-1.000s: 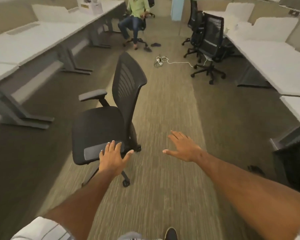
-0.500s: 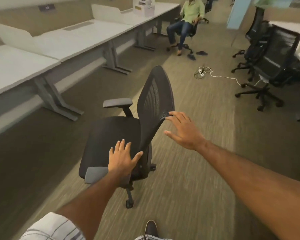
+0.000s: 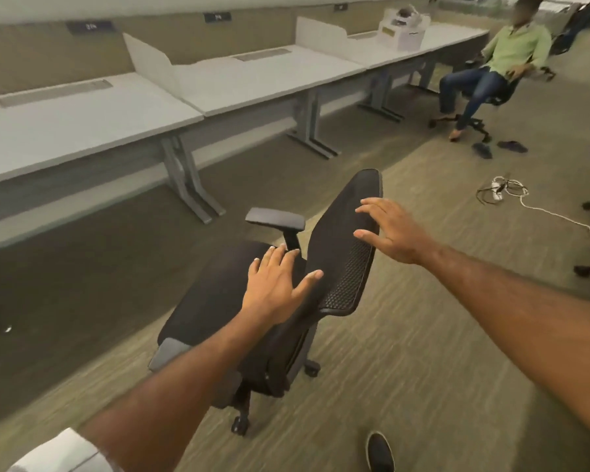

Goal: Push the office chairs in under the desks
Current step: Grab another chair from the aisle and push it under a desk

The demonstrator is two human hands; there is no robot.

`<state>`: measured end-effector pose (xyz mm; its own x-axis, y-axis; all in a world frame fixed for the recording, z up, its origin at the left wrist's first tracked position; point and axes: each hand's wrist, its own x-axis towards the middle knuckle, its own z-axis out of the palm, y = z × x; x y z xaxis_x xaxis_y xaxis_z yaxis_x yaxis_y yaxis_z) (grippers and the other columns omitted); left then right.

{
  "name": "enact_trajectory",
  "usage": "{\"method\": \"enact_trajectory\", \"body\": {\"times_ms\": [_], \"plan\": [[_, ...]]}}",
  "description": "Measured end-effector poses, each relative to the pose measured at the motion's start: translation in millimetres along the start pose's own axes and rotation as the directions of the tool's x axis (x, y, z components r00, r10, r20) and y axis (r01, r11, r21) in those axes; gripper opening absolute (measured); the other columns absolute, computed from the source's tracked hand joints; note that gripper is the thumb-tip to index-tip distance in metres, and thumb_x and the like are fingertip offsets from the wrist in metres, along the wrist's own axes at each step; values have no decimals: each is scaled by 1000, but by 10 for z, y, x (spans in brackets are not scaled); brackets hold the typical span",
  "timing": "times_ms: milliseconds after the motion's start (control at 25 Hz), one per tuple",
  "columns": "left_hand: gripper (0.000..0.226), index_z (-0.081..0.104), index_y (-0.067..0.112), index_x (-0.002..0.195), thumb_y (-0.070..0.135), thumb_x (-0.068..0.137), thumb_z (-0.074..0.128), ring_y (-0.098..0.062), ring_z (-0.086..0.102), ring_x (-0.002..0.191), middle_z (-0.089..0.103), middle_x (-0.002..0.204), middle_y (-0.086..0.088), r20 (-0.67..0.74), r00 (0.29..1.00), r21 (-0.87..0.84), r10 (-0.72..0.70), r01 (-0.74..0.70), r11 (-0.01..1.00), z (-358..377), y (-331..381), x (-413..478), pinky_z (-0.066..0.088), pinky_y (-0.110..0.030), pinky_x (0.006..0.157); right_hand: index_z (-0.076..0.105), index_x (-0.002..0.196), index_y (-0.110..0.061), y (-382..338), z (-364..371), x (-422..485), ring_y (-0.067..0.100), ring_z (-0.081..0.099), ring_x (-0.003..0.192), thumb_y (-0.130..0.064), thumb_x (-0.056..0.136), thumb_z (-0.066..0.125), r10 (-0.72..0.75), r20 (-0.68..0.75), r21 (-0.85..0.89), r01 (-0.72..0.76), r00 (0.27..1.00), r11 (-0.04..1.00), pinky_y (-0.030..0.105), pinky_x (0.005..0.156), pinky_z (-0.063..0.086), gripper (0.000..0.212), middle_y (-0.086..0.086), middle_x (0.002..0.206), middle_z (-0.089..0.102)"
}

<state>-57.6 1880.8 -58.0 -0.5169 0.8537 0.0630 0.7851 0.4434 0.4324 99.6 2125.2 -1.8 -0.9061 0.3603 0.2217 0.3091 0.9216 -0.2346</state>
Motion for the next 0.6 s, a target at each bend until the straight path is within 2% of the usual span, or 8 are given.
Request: {"method": "enact_trajectory", "body": {"times_ms": [120, 200, 280, 360, 480, 600], "plan": [[95, 45, 24, 150, 87, 85, 19, -24, 30, 151, 39, 162, -4, -65, 993, -66, -99, 94, 993, -101, 489, 111, 29, -53, 121, 56, 139, -9, 375, -27, 403, 30, 41, 141, -70, 90, 42, -129, 82, 31, 127, 988, 991, 47, 119, 30, 79, 15, 150, 49], [97, 52, 25, 143, 91, 80, 18, -23, 50, 135, 53, 149, 1, -46, 980, -115, -196, 189, 975, -123, 844, 133, 45, -49, 105, 54, 143, -12, 553, -63, 605, 28, 39, 143, -74, 88, 40, -224, 155, 30, 222, 962, 975, 48, 119, 29, 84, 13, 154, 46], [94, 57, 28, 130, 96, 76, 20, -22, 63, 112, 65, 126, 6, 52, 954, -166, -297, 301, 939, -78, 1175, 123, 52, -41, 86, 53, 144, -14, 675, -78, 751, 28, 37, 145, -77, 88, 40, -307, 228, 23, 310, 924, 951, 46, 119, 27, 85, 12, 156, 44], [90, 55, 31, 126, 98, 72, 29, -20, 65, 97, 66, 109, 8, 105, 914, -170, -392, 405, 899, 44, 1436, 105, 53, -39, 77, 54, 144, -15, 761, -91, 862, 27, 37, 146, -75, 88, 43, -361, 295, 25, 371, 885, 928, 43, 120, 25, 83, 12, 156, 45], [81, 48, 27, 134, 88, 82, 39, -28, 64, 106, 64, 119, 1, 6, 854, 3, -519, 519, 855, 227, 1611, 42, 51, -45, 85, 64, 131, -13, 807, -46, 886, 28, 51, 133, -72, 90, 40, -448, 360, -8, 482, 818, 876, 43, 112, 33, 77, 12, 139, 61], [68, 52, 21, 115, 82, 90, 35, -32, 65, 98, 67, 112, -5, -119, 857, 159, -501, 515, 843, 321, 1566, -45, 43, -42, 72, 71, 111, -17, 795, 90, 795, 25, 59, 111, -77, 89, 32, -486, 273, -51, 517, 830, 854, 43, 100, 39, 76, 4, 114, 69]]}}
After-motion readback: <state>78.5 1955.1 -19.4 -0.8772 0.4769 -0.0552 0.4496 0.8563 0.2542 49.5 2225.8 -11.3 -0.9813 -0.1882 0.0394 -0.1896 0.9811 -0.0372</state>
